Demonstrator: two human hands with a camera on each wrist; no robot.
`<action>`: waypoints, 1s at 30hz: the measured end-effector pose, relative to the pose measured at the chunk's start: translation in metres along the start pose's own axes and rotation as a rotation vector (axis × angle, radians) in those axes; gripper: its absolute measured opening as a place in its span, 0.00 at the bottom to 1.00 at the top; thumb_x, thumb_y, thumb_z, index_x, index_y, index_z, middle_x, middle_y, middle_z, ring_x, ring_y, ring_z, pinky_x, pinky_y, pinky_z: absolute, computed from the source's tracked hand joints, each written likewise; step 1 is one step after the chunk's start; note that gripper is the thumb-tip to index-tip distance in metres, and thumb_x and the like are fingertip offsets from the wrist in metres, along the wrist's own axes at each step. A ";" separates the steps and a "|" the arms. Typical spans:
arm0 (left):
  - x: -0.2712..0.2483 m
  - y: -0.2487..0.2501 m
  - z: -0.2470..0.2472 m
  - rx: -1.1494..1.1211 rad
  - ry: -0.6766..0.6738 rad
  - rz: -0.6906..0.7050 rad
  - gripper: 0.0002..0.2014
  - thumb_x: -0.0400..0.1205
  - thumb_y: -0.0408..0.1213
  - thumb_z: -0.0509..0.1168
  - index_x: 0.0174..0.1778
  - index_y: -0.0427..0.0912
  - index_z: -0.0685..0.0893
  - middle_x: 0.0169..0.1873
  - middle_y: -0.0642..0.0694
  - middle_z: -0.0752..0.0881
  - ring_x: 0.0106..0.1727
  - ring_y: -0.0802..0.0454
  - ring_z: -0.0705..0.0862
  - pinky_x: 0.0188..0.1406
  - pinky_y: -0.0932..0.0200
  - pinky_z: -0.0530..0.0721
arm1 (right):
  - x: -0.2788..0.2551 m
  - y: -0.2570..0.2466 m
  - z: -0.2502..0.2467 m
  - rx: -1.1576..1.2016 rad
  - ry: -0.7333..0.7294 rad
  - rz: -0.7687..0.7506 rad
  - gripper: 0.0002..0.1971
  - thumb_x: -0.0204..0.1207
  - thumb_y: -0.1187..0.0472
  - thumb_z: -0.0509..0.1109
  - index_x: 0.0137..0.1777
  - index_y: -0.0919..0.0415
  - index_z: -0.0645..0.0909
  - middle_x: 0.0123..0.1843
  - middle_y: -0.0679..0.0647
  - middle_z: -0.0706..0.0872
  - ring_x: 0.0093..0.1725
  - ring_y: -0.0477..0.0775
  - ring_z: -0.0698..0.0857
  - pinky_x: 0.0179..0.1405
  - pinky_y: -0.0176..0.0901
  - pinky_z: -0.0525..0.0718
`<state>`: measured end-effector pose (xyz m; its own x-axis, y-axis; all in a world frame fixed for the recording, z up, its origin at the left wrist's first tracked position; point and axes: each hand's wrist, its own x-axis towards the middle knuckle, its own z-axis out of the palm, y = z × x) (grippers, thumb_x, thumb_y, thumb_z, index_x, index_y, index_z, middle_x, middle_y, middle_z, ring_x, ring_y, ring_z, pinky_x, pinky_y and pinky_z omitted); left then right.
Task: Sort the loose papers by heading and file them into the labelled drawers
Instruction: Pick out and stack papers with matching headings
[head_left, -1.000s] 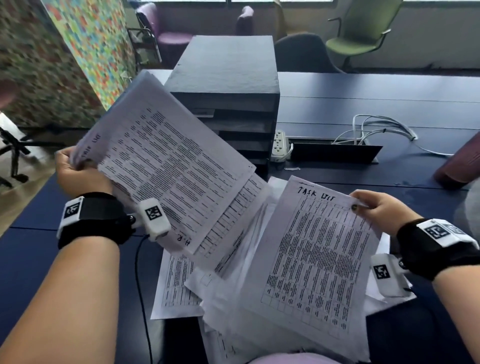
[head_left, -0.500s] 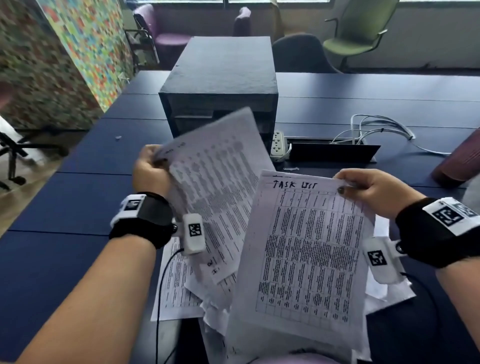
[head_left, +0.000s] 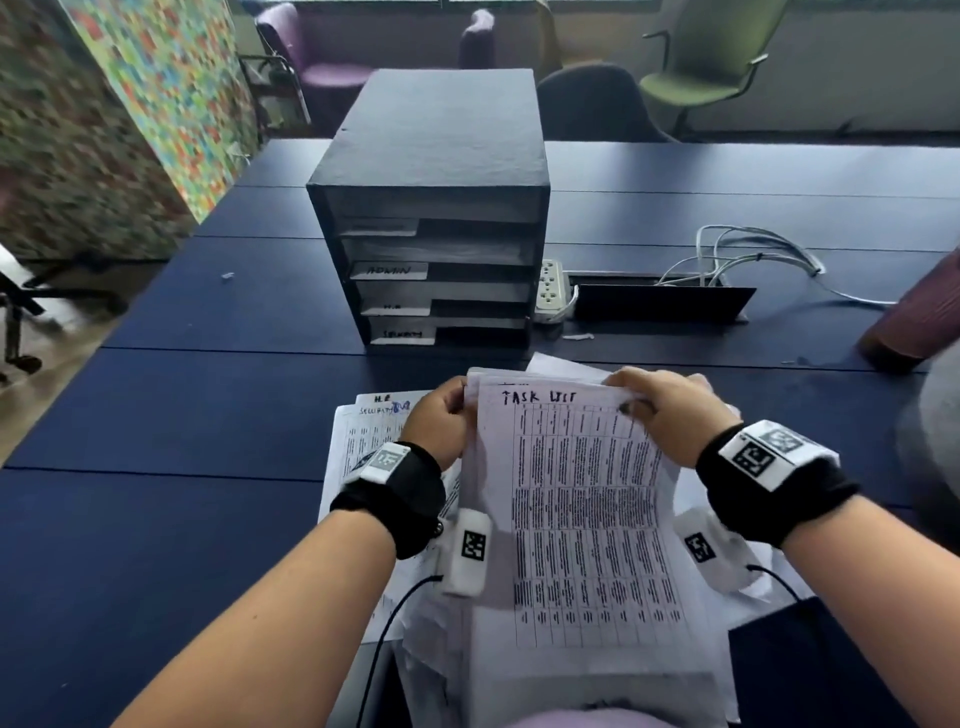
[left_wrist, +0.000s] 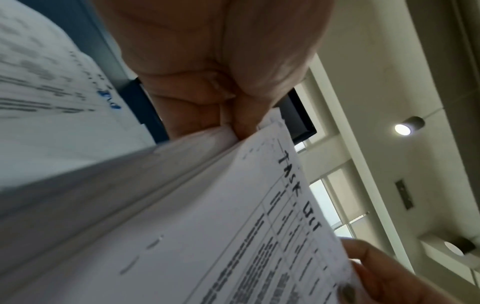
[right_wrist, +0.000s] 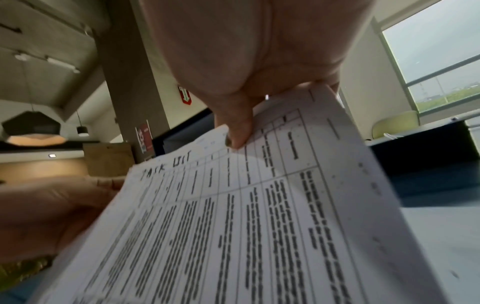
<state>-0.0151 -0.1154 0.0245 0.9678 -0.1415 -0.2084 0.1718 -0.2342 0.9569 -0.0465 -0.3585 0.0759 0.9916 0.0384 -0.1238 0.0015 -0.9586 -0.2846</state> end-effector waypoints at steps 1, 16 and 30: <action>-0.002 -0.001 0.000 -0.031 -0.008 -0.012 0.10 0.85 0.42 0.60 0.42 0.55 0.85 0.35 0.56 0.90 0.38 0.54 0.87 0.41 0.50 0.87 | -0.001 0.001 0.005 0.011 0.004 0.003 0.15 0.83 0.59 0.59 0.67 0.42 0.73 0.50 0.47 0.80 0.63 0.55 0.77 0.62 0.47 0.64; 0.002 -0.008 -0.004 -0.155 -0.033 0.009 0.16 0.72 0.22 0.73 0.46 0.49 0.86 0.42 0.50 0.90 0.41 0.59 0.88 0.37 0.65 0.86 | 0.005 -0.001 0.038 0.006 0.021 -0.079 0.22 0.74 0.45 0.68 0.67 0.43 0.69 0.66 0.47 0.73 0.68 0.51 0.70 0.68 0.50 0.62; 0.008 -0.029 -0.007 -0.102 0.078 -0.064 0.11 0.85 0.37 0.61 0.43 0.54 0.88 0.43 0.44 0.89 0.44 0.44 0.84 0.54 0.37 0.84 | -0.008 -0.005 0.053 0.039 0.050 -0.140 0.18 0.81 0.50 0.60 0.70 0.48 0.71 0.66 0.44 0.80 0.68 0.49 0.77 0.66 0.47 0.62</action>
<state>-0.0111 -0.1032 -0.0036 0.9649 -0.0537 -0.2571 0.2476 -0.1405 0.9586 -0.0615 -0.3391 0.0280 0.9872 0.1561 -0.0334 0.1363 -0.9331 -0.3329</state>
